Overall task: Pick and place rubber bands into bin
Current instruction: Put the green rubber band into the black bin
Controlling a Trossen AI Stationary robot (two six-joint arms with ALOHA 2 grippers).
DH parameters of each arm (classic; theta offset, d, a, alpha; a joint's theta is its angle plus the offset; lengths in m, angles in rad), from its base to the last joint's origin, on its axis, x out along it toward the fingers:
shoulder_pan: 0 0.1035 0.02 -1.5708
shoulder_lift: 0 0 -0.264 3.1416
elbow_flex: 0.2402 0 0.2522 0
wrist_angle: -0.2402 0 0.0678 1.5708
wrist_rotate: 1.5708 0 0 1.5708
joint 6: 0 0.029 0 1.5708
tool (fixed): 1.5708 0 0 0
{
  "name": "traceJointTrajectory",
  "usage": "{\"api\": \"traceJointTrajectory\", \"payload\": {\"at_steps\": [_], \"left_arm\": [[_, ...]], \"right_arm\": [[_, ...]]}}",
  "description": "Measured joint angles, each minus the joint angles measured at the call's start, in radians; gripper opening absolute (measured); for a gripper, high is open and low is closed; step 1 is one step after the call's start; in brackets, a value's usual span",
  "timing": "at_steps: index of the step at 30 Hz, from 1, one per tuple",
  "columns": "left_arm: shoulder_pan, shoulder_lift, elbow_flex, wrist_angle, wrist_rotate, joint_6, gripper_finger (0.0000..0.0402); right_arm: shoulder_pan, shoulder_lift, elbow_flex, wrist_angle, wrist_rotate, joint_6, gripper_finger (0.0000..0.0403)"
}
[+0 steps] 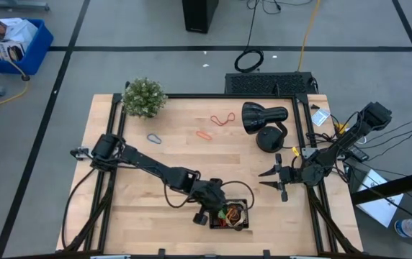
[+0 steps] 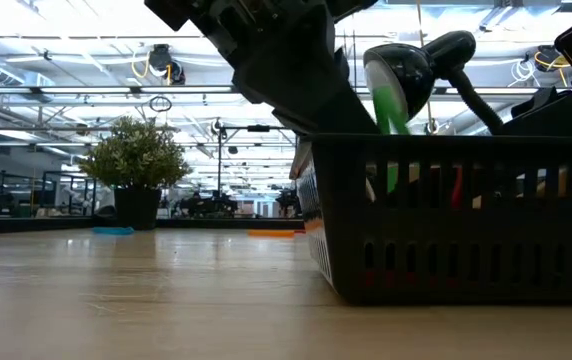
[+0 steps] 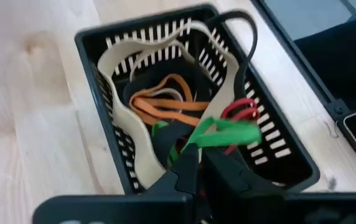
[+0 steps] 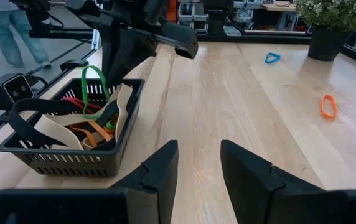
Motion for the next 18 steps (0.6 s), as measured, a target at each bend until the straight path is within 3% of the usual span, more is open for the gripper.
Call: {"api": "traceJointTrajectory", "payload": {"at_steps": [18], "left_arm": [[0.001,-0.042,0.000,-0.065,0.051,0.009,0.0118]], "right_arm": [[0.000,0.000,0.000,-0.001,0.000,0.000,0.0116]]}}
